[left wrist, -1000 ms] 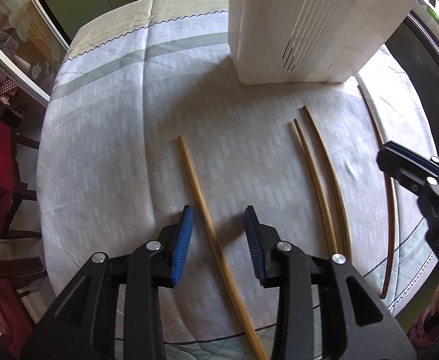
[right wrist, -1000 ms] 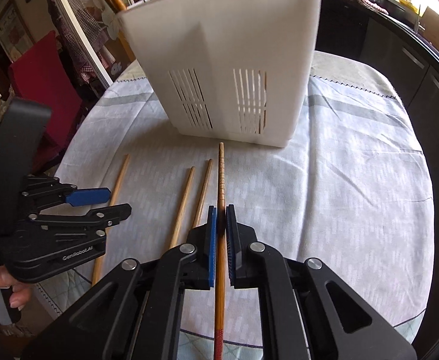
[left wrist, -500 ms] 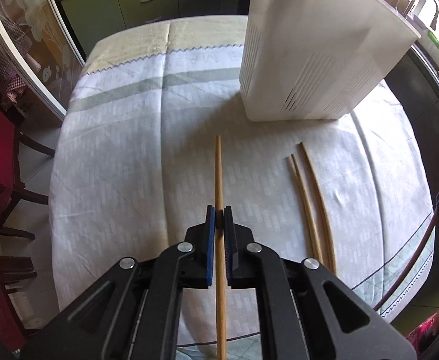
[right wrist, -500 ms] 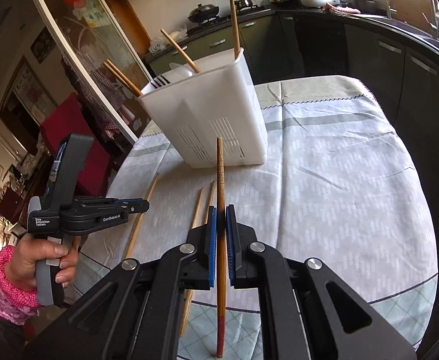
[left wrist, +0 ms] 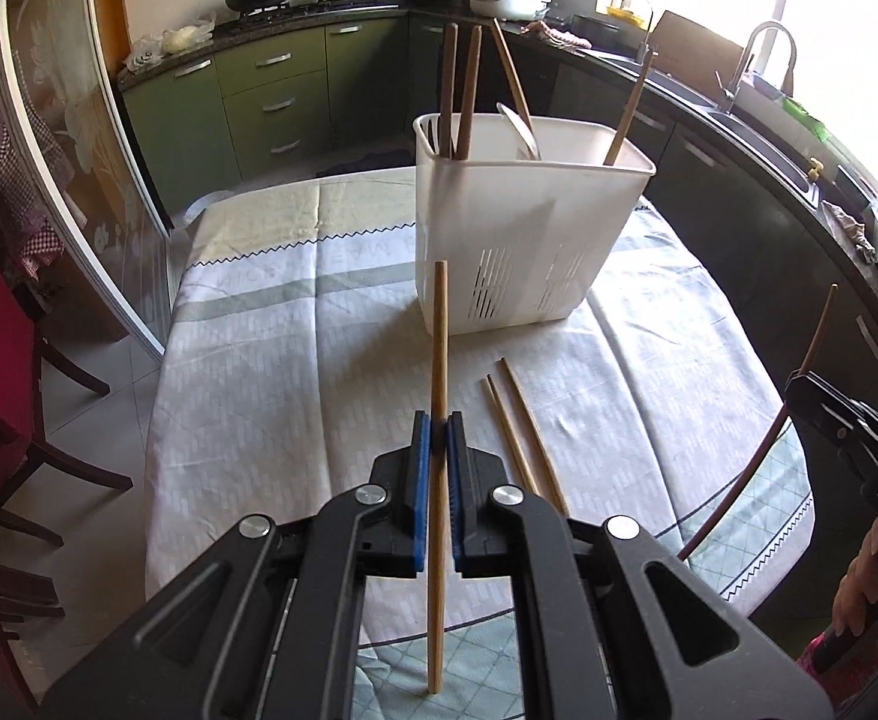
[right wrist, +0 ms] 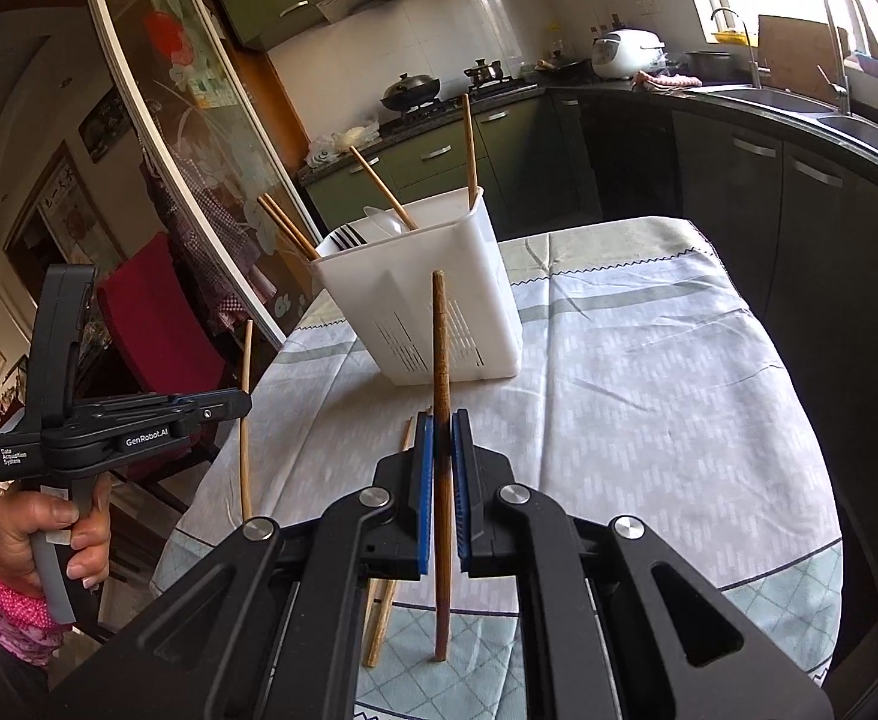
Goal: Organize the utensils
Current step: 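Lift both chopsticks upright and carry them toward the white holder, then lower the chopsticks into the holder and open both grippers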
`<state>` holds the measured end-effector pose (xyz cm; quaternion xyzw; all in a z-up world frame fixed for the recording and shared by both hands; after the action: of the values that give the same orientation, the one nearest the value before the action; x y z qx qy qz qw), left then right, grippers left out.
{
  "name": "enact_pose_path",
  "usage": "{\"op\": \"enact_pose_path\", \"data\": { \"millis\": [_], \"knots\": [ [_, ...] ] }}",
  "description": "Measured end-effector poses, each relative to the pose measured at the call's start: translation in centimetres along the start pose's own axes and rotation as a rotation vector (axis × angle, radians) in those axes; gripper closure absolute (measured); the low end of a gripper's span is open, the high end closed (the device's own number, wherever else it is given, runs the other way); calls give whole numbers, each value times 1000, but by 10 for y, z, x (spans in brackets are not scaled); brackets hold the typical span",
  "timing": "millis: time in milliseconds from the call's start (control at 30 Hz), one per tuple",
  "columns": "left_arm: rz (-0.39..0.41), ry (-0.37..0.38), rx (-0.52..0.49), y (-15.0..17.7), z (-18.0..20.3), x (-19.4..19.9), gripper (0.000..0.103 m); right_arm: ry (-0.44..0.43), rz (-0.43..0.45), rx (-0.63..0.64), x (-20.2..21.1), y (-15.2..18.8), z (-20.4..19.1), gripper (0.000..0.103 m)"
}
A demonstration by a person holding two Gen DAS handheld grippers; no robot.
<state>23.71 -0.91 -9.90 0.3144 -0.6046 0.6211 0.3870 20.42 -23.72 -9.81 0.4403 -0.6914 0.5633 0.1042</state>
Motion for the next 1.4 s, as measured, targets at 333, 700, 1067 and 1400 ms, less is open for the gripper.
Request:
{"op": "enact_pose_path", "data": {
  "millis": [333, 700, 1067, 1400],
  "knots": [
    [146, 14, -34, 19, 12, 51, 98, 35, 30, 36, 10, 5, -1, 96],
    [231, 18, -72, 36, 24, 81, 98, 30, 32, 64, 13, 6, -11, 96],
    [242, 39, -71, 34, 24, 82, 98, 29, 24, 105, 6, 1, -27, 96],
    [265, 65, -70, 21, 25, 89, 98, 24, 52, 161, 10, -22, -46, 96]
  ]
}}
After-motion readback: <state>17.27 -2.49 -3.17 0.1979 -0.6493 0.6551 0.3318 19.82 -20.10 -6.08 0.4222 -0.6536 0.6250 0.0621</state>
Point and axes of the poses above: each gripper's, at about its wrist camera, not at the fingertips, and x roughly against the way its jaws point, z to its right, y to its underside, the point moved 8 cm from there along -x, roughly the way its jaws point, and after that the axes turned 5 degrees about -z, right-handed, at the moved point
